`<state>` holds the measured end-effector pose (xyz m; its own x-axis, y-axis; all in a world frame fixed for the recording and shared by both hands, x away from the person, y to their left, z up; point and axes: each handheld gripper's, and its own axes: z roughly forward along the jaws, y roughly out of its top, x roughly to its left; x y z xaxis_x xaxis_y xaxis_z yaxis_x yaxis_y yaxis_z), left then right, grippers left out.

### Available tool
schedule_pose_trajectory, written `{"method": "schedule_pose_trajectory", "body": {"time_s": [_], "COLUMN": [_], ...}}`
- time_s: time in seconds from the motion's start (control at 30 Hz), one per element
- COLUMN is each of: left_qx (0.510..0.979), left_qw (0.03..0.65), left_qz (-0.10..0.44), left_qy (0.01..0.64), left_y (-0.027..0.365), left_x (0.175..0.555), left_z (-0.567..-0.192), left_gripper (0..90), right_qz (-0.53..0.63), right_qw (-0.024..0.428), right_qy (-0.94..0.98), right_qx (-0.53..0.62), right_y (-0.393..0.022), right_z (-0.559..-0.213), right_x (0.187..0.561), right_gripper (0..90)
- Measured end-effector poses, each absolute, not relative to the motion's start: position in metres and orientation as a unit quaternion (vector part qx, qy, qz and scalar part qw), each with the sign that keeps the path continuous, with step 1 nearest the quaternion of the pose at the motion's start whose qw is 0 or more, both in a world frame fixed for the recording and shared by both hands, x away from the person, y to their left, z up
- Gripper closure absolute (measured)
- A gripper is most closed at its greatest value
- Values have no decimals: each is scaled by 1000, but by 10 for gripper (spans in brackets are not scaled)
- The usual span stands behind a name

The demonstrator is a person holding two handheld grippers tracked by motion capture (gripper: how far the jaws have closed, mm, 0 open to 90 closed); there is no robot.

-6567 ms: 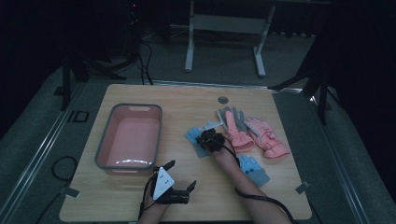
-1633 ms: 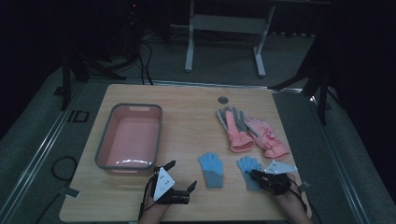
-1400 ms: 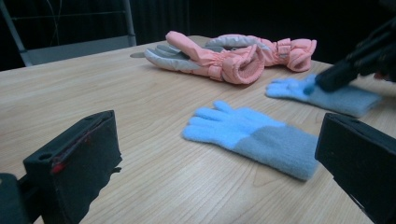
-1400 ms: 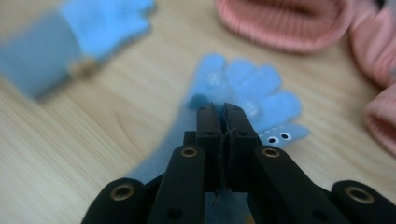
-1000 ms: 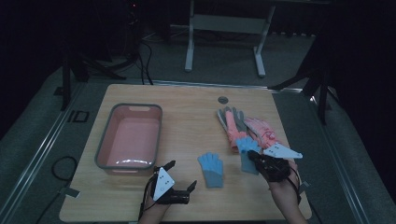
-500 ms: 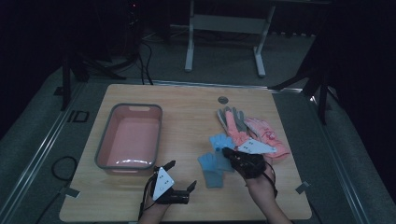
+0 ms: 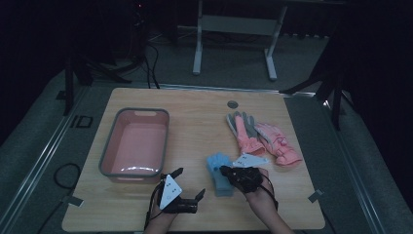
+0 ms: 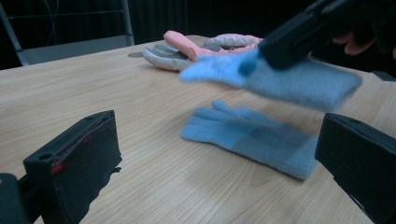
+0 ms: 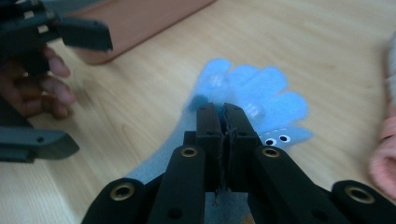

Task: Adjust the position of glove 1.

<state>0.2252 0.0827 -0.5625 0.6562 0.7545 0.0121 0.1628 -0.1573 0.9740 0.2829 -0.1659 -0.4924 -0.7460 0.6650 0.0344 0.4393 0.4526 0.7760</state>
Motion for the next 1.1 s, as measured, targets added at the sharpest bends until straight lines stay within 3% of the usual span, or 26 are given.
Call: {"method": "schedule_pose_trajectory", "body": {"time_s": [0.47,0.8,0.9,1.1], "left_qx": [719,720,726,769], "left_qw": [561,556,548,507], "left_qz": [262,259,261,243], "left_qy": [316,325,322,304], "left_y": [81,82,81,71], "left_x": [225,226,226,224], "left_z": [-562,-562,-562,-558], "left_gripper": [1,1,1,1], "right_qz": [371,363,372,409], "right_qw": [114,104,104,101], "right_qy": [856,859,857,843], "right_qx": [342,345,342,336], "right_y": [-164,-165,-166,-182], "right_z": [-531,-543,-538,-519], "right_x": [291,293,292,296], "right_gripper": [856,799,687,359]}}
